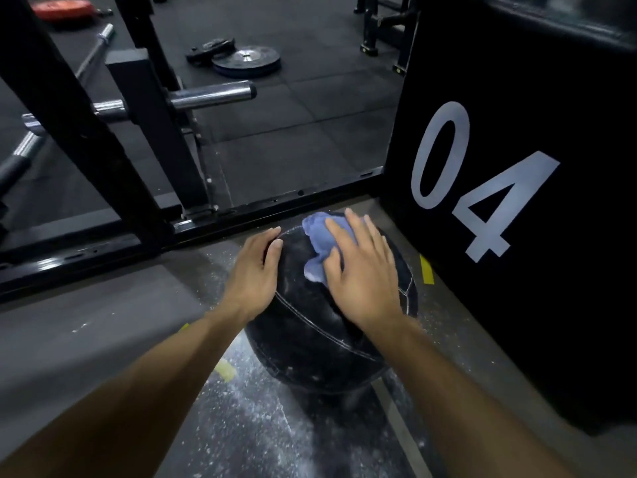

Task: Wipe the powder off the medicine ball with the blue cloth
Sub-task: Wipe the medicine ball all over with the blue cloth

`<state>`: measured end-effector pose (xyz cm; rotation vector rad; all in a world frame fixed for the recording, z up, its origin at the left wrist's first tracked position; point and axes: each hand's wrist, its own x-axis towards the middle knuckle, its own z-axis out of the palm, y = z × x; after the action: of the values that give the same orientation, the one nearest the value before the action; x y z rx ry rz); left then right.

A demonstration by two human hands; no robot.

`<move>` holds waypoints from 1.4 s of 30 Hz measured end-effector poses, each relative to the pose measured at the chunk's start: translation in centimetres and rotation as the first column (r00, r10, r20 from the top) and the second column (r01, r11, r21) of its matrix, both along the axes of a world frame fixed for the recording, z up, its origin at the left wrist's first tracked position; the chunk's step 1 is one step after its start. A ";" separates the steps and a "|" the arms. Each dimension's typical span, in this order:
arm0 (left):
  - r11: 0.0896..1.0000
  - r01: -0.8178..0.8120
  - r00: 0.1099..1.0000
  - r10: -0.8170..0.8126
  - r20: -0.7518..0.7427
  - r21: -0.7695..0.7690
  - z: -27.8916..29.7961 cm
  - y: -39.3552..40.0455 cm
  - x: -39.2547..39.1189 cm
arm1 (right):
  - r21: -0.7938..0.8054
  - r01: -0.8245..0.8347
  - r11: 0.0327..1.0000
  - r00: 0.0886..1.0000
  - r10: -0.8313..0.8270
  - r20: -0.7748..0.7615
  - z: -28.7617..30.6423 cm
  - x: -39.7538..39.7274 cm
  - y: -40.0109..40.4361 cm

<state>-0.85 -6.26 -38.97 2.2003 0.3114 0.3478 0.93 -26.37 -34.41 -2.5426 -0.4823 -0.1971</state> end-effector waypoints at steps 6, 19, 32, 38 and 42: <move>0.997 -0.023 0.998 0.027 -0.058 0.068 0.5 1.0 0.2 | -0.031 0.010 0.999 0.980 -0.003 0.201 -6.0 -9.9 -3.0; 0.922 0.089 0.984 -0.139 0.110 0.376 0.7 -2.4 -1.4 | 0.001 -0.061 0.998 0.977 0.059 0.206 -5.4 -7.1 -1.2; 0.959 -0.043 0.995 0.015 0.103 0.280 1.0 -0.7 0.6 | 0.233 0.093 0.968 0.930 -0.001 -0.368 0.7 10.0 0.9; 0.964 -0.052 0.997 0.035 0.070 0.262 1.6 -0.3 1.0 | 0.253 0.086 0.964 0.995 -0.096 0.029 -3.8 -1.0 0.4; 0.981 -0.009 1.000 0.004 0.026 0.195 2.6 0.3 1.0 | 0.310 0.049 0.949 0.996 -0.069 0.053 -6.7 -5.3 0.5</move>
<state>0.19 -5.92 -36.37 2.3854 0.2805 0.4259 -4.35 -25.87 -41.15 -2.2498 -0.3669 -0.3484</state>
